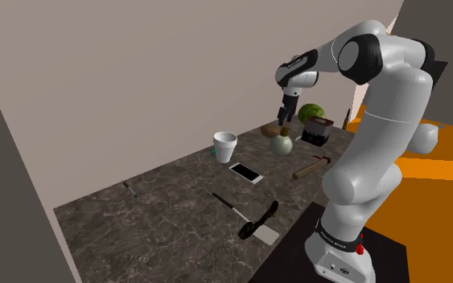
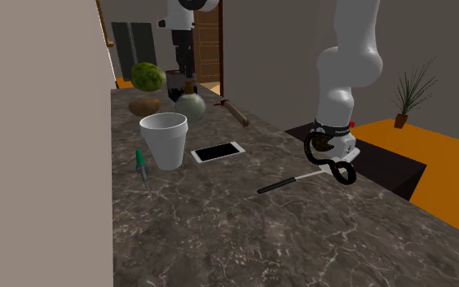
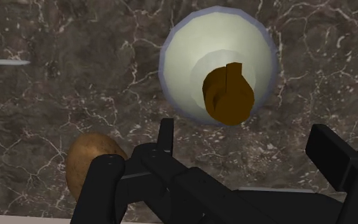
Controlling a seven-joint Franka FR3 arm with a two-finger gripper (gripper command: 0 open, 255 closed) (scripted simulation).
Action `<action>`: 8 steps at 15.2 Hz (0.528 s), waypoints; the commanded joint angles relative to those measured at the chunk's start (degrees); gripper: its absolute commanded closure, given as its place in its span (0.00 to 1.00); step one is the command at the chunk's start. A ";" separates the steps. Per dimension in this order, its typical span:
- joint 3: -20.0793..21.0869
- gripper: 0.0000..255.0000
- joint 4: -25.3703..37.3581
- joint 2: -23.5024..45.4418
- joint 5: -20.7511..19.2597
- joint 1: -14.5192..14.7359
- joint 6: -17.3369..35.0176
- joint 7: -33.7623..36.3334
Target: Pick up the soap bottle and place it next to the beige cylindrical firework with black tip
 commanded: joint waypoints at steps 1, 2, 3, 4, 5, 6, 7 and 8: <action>-0.02 0.00 0.89 -0.63 -0.23 0.00 -1.59 0.08; -0.02 0.00 0.88 -0.64 -0.23 0.00 -1.59 0.09; -0.02 0.00 0.89 -0.63 -0.23 0.00 -1.59 0.08; -0.02 0.00 0.89 -0.63 -0.23 0.00 -1.59 0.08; -0.02 0.00 0.89 -0.63 -0.23 0.00 -1.59 0.08; -0.02 0.00 0.89 -0.63 -0.23 0.00 -1.59 0.08; -0.02 0.00 0.89 -0.63 -0.23 0.00 -1.59 0.08; -0.02 0.00 0.89 -0.63 -0.23 0.00 -1.59 0.08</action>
